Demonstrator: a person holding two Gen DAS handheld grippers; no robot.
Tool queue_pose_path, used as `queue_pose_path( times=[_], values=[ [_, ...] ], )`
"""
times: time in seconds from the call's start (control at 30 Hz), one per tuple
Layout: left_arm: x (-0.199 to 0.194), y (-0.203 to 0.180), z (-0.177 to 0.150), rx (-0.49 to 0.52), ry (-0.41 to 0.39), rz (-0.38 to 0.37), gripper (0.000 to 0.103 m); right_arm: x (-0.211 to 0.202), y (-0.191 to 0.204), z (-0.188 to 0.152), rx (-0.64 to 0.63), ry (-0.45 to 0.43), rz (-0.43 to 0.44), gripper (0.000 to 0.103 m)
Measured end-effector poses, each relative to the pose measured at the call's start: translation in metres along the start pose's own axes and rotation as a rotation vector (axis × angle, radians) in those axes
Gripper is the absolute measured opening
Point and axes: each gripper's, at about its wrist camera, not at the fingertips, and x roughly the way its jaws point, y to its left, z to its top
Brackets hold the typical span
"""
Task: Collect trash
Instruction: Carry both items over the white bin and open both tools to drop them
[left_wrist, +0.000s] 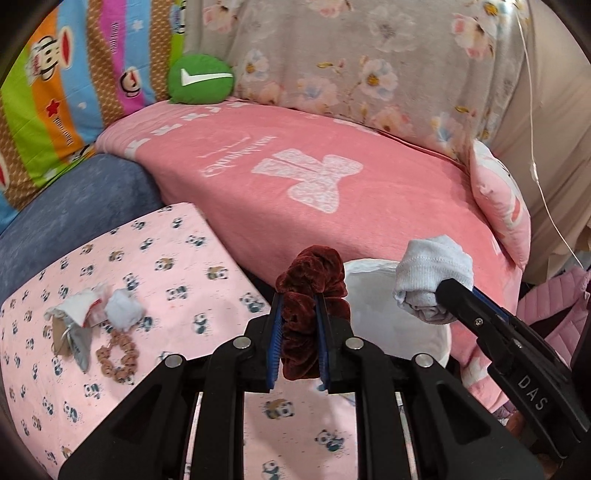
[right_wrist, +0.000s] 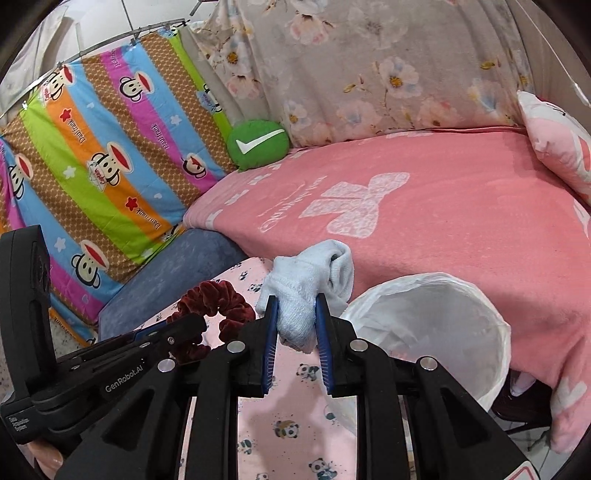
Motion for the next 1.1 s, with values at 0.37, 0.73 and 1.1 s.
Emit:
queue_pose_path(
  times=[0.37, 0.73, 1.1],
  values=[
    [0.019, -0.051, 0.004, 0.073, 0.031, -0.055, 0.016, -0.012, -0.061, 0.003, 0.071, -0.012, -0.057, 0.021],
    [0.037, -0.068, 0.004, 0.074, 0.074, -0.067, 0.029, -0.009, -0.083, 0.001, 0.100, -0.010, -0.086, 0.025],
    [0.036, -0.059, 0.006, 0.042, 0.054, -0.020, 0.059, -0.008, -0.083, 0.001, 0.102, -0.018, -0.086, 0.033]
  ],
)
